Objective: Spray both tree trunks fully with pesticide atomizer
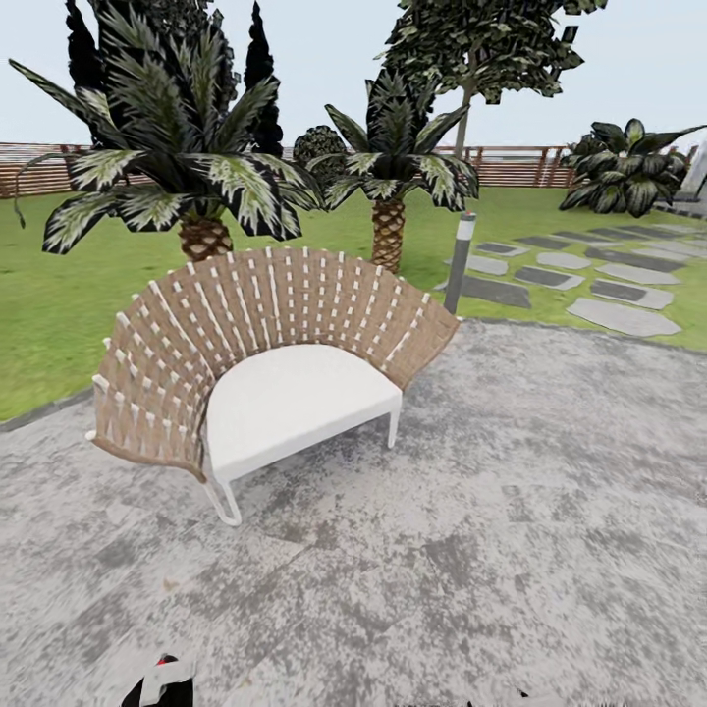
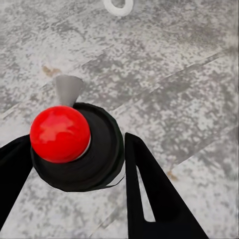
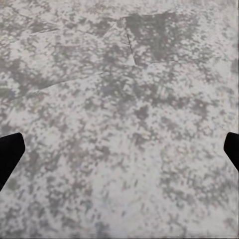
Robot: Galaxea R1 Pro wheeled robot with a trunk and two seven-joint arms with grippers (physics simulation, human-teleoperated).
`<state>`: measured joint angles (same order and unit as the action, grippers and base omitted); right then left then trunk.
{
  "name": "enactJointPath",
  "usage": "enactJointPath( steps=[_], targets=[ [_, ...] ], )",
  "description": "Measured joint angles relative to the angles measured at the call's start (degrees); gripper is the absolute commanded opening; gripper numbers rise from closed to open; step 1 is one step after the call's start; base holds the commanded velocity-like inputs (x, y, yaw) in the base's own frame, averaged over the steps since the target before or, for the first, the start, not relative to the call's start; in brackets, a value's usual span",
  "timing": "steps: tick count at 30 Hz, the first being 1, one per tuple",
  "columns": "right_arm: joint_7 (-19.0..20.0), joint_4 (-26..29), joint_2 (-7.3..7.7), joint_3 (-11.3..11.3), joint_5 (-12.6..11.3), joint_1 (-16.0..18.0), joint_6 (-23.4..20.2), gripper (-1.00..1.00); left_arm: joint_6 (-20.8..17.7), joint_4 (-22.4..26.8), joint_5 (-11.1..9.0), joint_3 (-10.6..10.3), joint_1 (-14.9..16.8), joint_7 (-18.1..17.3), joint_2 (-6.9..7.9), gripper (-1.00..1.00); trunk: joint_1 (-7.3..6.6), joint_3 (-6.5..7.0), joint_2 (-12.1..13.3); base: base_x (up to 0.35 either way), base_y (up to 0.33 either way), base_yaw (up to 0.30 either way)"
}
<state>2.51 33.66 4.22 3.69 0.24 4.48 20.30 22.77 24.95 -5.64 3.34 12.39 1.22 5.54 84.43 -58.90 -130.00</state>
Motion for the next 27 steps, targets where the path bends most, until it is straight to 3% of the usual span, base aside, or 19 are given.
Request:
enactJointPath(
  steps=[5, 18, 27],
  targets=[
    [0.0, 0.0, 0.00, 0.0, 0.0, 0.0, 0.0, 1.00, -0.1, 0.0, 0.0, 0.0, 0.0, 0.0, 0.00, -1.00, -0.65, 0.53, 1.2, 0.000, 0.000, -0.266],
    [0.0, 0.0, 0.00, 0.0, 0.0, 0.0, 0.0, 1.00, 0.0, 0.0, -0.4, 0.1, 0.0, 0.0, 0.07, -1.00, -0.66, 0.54, 1.2, 0.000, 0.003, -0.266],
    [0.0, 0.0, 0.00, 0.0, -0.1, 0.0, 0.0, 1.00, -0.1, 0.0, -0.4, 0.1, 0.0, 0.0, 0.04, -1.00, -0.66, 0.54, 1.2, 0.000, 0.150, -0.266]
  ],
)
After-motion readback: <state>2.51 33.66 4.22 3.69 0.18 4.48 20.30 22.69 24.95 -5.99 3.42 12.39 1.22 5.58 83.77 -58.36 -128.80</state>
